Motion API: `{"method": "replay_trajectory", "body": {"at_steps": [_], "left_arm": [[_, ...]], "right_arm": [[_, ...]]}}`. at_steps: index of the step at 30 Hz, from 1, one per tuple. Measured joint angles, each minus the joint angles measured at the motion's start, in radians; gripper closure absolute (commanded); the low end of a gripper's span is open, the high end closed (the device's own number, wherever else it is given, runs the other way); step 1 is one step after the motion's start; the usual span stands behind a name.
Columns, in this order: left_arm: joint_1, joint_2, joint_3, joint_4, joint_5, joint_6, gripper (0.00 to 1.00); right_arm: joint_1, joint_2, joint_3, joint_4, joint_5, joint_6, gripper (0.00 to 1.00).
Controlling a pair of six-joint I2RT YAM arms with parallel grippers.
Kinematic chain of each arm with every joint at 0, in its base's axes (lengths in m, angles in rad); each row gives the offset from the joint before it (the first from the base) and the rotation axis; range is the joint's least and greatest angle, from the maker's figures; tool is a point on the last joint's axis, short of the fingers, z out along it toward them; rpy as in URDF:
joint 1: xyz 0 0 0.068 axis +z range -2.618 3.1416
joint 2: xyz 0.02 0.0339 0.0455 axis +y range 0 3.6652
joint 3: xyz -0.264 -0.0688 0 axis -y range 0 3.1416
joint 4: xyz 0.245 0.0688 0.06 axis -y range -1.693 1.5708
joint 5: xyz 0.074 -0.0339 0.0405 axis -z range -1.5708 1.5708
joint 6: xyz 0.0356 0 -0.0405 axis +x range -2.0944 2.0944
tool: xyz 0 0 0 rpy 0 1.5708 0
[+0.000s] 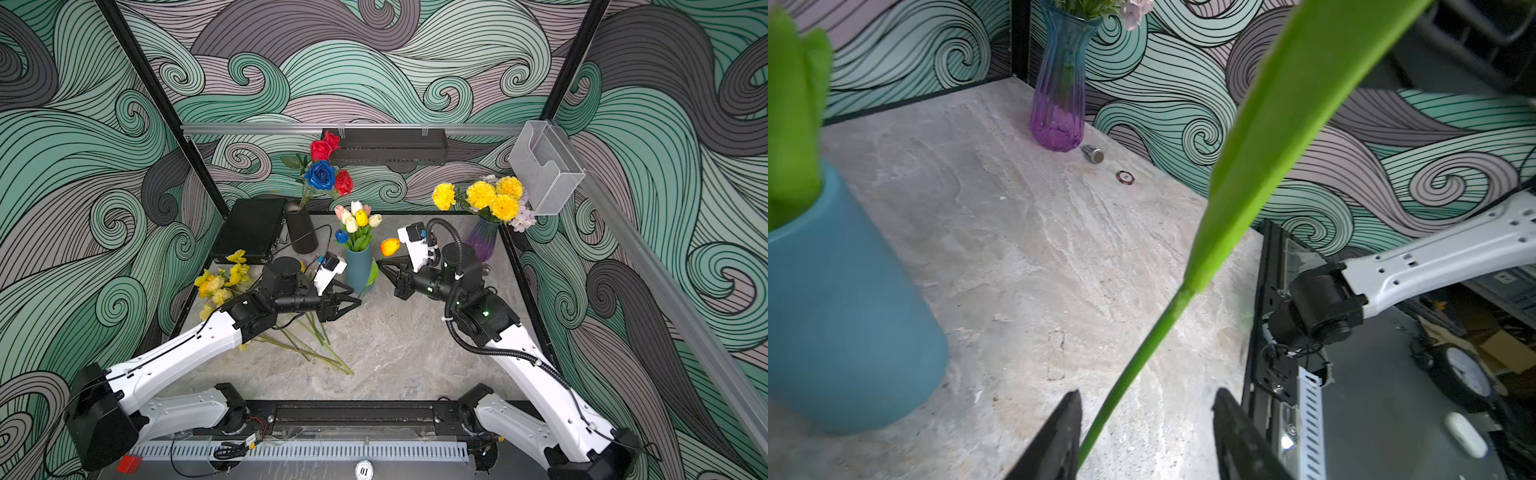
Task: Pick out yellow flowers from the vase
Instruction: Place the flower at the center of the board.
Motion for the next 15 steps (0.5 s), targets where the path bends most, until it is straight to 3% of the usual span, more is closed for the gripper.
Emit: {"method": "replay_trajectory", "body": {"at_steps": [10,15], "left_arm": [[-0.020,0.061,0.029,-0.036,0.017,0.044,0.92],[-0.026,0.065,0.031,-0.044,0.025,0.055,1.00]], "right_arm": [[0.000,0.011,0.000,0.008,-0.028,0.003,1.00],[-0.001,0.013,-0.005,0.010,-0.027,0.003,0.99]]}}
